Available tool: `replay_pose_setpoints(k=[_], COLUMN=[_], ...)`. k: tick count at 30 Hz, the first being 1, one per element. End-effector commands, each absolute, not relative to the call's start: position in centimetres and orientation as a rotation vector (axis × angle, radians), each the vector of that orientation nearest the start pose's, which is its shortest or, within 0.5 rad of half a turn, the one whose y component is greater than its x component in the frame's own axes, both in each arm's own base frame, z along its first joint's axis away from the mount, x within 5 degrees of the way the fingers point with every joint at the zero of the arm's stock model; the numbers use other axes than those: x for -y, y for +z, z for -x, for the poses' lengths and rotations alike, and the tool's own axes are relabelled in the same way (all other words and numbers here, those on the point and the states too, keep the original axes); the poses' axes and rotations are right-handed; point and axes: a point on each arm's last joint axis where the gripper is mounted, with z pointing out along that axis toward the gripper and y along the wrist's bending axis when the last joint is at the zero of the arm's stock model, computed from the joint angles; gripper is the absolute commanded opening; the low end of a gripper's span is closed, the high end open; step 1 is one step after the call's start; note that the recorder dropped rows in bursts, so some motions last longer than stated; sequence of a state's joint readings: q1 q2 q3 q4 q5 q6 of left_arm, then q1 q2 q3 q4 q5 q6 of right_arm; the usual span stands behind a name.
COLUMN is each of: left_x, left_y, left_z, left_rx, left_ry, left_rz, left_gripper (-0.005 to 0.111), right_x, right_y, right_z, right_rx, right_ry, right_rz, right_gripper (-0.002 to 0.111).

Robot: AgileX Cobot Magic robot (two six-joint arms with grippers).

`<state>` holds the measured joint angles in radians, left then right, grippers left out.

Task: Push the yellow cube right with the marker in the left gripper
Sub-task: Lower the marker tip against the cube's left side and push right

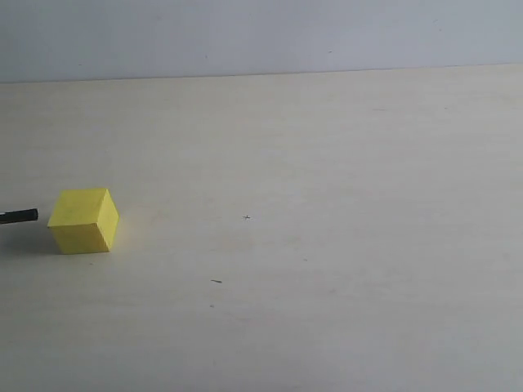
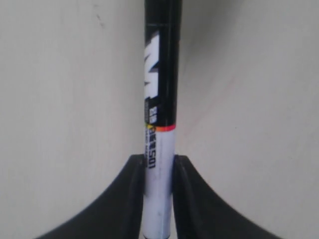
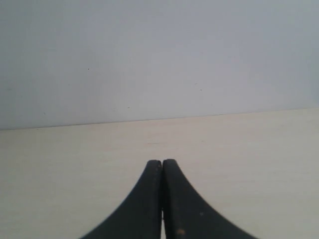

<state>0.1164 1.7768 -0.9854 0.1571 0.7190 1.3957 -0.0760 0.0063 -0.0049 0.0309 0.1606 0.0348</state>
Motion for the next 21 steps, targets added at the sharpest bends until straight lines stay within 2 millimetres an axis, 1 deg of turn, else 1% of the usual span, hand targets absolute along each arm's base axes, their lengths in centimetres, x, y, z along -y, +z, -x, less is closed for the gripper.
replay_pose_setpoints(k=[1,4,7,9,11,12,14,16,21], left_x=[-4.2,-4.0,-4.2,-4.9,-5.7,-5.6,-5.4,-5.3,-5.3], left_y=[15.2,15.3,15.3,15.4,15.4,15.4,15.4,15.3,14.0], left_z=[-31.6,-31.8,-31.9,-32.0,-32.1,-32.1,-32.0,-32.0,-31.7], left_rx=[-2.338,-2.28,-2.256,-2.235,-2.249,-2.261,-2.209,-2.188,-2.212], left_ry=[0.261,0.252,0.292,0.348,0.386,0.373,0.328,0.292,0.19], left_rz=[-1.941,-1.965,-1.996,-2.039,-2.005,-1.98,-2.027,-2.024,-2.063], left_gripper=[0.0,0.0,0.0,0.0,0.0,0.0,0.0,0.0,0.0], right_x=[0.4,0.4,0.4,0.4,0.4,0.4,0.4,0.4,0.4], right_y=[19.9,19.9,19.9,19.9,19.9,19.9,19.9,19.9,19.9], right_z=[-5.6,-5.6,-5.6,-5.6,-5.6,-5.6,-5.6,-5.6,-5.6], right_rx=[-1.633,-1.633,-1.633,-1.633,-1.633,-1.633,-1.633,-1.633,-1.633], right_ry=[-0.016,-0.016,-0.015,-0.015,-0.017,-0.017,-0.017,-0.015,-0.015], right_rz=[-0.108,-0.108,-0.109,-0.109,-0.107,-0.107,-0.107,-0.109,-0.109], right_gripper=[0.0,0.0,0.0,0.0,0.0,0.0,0.0,0.0,0.0])
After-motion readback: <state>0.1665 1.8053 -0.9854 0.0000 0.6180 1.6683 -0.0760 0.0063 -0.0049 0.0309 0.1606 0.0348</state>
